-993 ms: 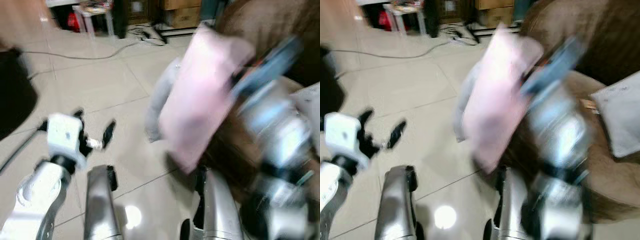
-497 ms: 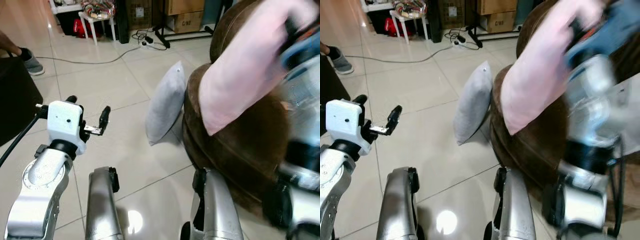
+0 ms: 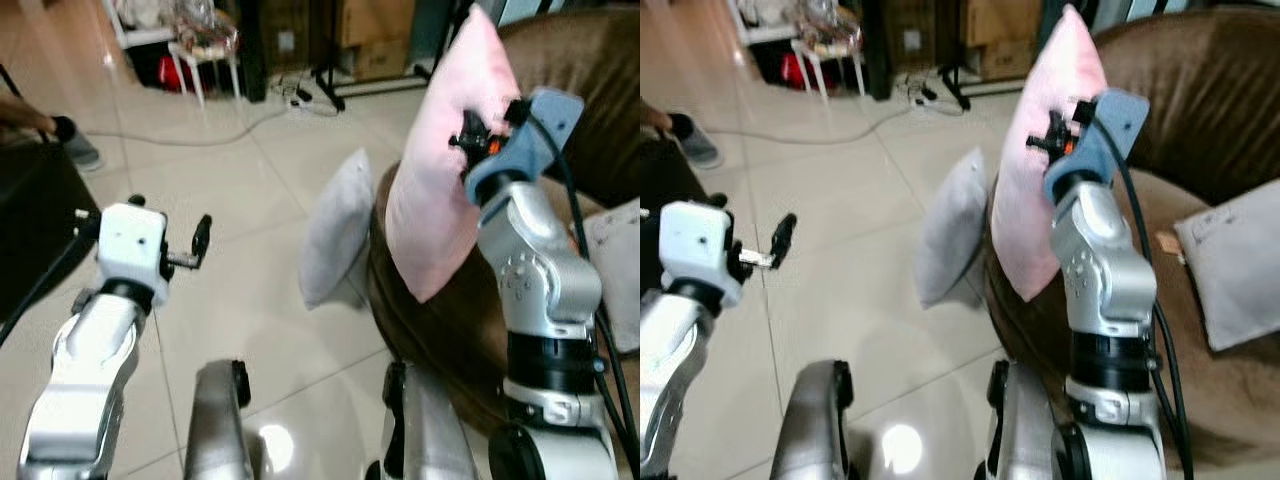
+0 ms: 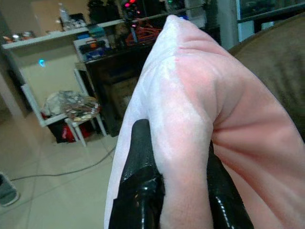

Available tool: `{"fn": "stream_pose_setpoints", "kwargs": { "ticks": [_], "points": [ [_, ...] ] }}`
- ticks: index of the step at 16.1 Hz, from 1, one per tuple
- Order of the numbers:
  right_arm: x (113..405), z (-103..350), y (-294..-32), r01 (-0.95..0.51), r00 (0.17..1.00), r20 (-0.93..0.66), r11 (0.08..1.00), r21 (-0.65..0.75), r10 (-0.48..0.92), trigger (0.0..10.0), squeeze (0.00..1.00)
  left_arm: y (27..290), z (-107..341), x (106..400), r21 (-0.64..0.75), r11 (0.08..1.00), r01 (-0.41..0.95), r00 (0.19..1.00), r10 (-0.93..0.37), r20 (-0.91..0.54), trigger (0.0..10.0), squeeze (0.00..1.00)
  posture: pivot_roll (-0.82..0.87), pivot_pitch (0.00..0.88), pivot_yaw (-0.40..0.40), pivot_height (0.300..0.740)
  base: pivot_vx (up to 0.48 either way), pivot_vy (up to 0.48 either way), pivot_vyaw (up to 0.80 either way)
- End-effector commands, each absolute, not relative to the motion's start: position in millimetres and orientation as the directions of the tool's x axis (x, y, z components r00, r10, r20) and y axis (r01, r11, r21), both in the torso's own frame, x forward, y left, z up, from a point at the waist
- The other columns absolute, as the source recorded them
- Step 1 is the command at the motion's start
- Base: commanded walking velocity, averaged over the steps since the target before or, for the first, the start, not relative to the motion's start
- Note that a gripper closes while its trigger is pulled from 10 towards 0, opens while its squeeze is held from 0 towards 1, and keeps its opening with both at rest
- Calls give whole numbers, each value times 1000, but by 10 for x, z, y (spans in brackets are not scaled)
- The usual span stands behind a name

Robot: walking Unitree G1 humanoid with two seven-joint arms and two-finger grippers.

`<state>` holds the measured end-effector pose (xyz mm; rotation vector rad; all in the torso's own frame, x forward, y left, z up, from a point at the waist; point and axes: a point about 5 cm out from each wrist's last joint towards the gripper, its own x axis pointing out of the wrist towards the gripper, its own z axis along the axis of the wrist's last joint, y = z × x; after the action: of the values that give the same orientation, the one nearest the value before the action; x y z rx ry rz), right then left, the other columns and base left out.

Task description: Move the pillow to the sofa from floor

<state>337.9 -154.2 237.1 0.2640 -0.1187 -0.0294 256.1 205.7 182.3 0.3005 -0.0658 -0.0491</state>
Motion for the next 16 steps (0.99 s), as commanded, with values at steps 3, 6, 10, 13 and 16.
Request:
{"fn": "stream_pose_setpoints", "kwargs": {
  "ticks": [3,6,10,13,16],
  "points": [
    [3367,2263,-1428,-2,997,73,957,290,-20,10000,0,2035,1821,2563,319,947,34,996,-59,69,10000,333,-27,0,-22,565,0,0,0],
    [3361,2214,-1373,-4,998,55,956,295,-13,10000,0,2052,1820,2545,339,941,7,997,-35,74,10000,337,-18,0,-25,595,0,0,0],
    [3354,2145,-1329,0,1000,27,959,284,-8,10000,0,2062,1804,2559,350,937,-1,997,-28,77,10000,337,-12,0,-32,635,0,0,0],
    [3347,2115,-1330,-14,1000,12,963,268,12,10000,0,2048,1773,2549,373,928,5,997,-32,66,10000,337,-11,0,-36,670,0,0,0],
    [3336,2079,-1357,3,1000,-6,959,282,-2,10000,0,2036,1762,2552,373,928,5,997,-34,72,10000,341,-22,0,-25,700,0,0,0]
  ]
}}
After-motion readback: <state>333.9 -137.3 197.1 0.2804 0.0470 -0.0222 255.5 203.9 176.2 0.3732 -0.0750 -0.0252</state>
